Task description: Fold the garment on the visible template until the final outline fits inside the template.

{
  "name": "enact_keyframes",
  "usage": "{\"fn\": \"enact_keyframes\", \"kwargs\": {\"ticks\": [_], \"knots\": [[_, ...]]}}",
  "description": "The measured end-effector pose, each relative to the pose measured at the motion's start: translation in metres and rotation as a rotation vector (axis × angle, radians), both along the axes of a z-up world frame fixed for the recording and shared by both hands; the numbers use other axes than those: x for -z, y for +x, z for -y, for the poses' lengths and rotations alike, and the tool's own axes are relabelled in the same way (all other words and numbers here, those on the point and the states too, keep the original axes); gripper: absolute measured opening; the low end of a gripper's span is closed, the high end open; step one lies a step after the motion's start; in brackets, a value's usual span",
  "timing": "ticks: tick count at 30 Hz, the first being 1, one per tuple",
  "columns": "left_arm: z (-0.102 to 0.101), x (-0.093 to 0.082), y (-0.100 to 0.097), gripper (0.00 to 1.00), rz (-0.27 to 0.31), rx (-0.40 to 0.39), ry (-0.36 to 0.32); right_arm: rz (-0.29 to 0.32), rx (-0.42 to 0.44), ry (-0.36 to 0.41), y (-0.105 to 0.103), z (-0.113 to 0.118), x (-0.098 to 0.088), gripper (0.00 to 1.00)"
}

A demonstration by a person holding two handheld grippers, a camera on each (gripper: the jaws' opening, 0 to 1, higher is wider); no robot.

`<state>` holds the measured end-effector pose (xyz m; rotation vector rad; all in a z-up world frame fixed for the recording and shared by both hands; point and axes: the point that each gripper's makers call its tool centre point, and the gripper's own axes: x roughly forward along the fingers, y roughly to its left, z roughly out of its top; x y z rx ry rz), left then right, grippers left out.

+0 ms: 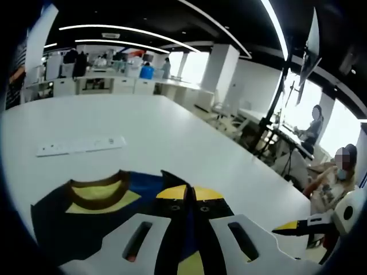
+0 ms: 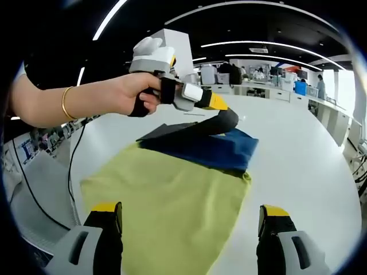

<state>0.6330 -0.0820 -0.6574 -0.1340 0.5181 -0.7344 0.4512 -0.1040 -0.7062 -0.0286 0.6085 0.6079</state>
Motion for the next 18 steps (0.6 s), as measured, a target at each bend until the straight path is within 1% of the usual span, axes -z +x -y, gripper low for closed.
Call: {"fn": "enact_keyframes", "kwargs": {"ticks": [4,7,11,12,15,18], "knots": [[0.008,0.010,-0.006,0.00,-0.020,0.013,0.002,-0.004,0.009,-0.001,0.001,0.003,0.002,0.98],[0.015,0.018,-0.015,0.00,-0.030,0.039,0.002,-0.004,0.016,0.003,0.001,0.005,0.001,0.98],[0.021,0.034,-0.025,0.00,-0.055,0.062,0.032,-0.009,0.026,0.005,0.002,0.008,0.003,0.98],[0.022,0.040,-0.028,0.00,-0.081,0.066,0.034,-0.009,0.029,0.006,0.002,0.008,0.003,0.98],[0.025,0.048,-0.033,0.00,-0.122,0.071,0.015,-0.008,0.033,0.011,0.002,0.009,0.003,0.98],[0.032,0.052,-0.038,0.00,-0.136,0.101,0.003,-0.007,0.035,0.012,0.002,0.009,0.003,0.98]]}}
